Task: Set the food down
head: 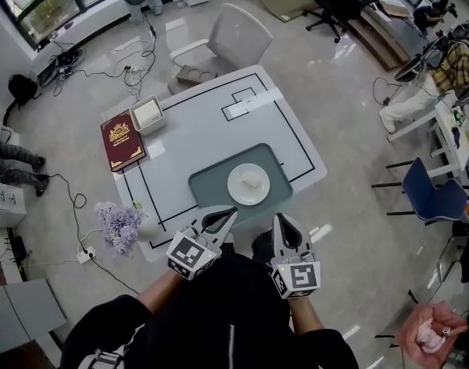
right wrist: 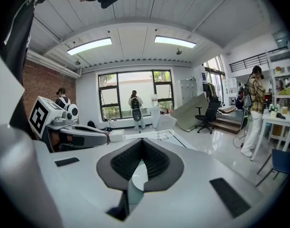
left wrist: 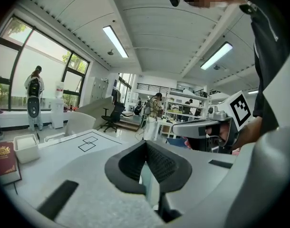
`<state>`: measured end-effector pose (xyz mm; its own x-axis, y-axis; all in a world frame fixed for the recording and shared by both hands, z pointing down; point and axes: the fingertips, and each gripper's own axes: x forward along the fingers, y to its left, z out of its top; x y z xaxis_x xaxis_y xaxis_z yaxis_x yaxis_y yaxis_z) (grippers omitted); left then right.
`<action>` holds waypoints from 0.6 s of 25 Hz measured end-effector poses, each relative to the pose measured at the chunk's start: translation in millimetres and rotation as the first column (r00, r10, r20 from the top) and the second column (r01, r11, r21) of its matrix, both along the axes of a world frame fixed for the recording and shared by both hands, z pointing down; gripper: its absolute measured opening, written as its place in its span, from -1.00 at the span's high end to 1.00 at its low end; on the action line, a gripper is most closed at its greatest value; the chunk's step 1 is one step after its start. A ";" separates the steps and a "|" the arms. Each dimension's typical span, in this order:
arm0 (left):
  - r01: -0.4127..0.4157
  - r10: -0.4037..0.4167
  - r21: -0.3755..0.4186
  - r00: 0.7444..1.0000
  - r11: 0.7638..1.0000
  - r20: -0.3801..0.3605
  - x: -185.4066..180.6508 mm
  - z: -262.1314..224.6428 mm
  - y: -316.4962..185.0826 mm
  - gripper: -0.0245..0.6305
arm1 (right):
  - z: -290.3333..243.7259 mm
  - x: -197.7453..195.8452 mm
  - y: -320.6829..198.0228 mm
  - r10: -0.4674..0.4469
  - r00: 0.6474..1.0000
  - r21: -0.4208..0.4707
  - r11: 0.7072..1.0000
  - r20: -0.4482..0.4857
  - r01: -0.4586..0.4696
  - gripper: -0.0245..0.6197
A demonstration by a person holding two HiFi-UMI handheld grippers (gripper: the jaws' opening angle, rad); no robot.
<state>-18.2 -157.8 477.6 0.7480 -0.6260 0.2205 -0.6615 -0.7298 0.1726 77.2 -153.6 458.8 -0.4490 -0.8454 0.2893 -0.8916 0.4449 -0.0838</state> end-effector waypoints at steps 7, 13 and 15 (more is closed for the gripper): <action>0.014 -0.014 0.002 1.000 1.000 0.003 -5.5 -2.5 -5.9 0.91 | 7.7 -2.4 -1.3 -0.019 1.000 -0.023 1.000 -0.008 0.019 0.90; 0.031 -0.031 -0.017 1.000 0.999 -0.004 -5.1 0.8 -9.5 0.91 | 5.4 -2.4 -5.0 -0.036 0.999 -0.021 0.999 -0.014 0.036 0.90; 0.032 -0.032 -0.016 0.999 0.999 -0.006 -3.6 -0.1 -11.4 0.91 | 4.3 -2.4 -5.9 -0.041 0.999 -0.020 0.999 -0.015 0.041 0.90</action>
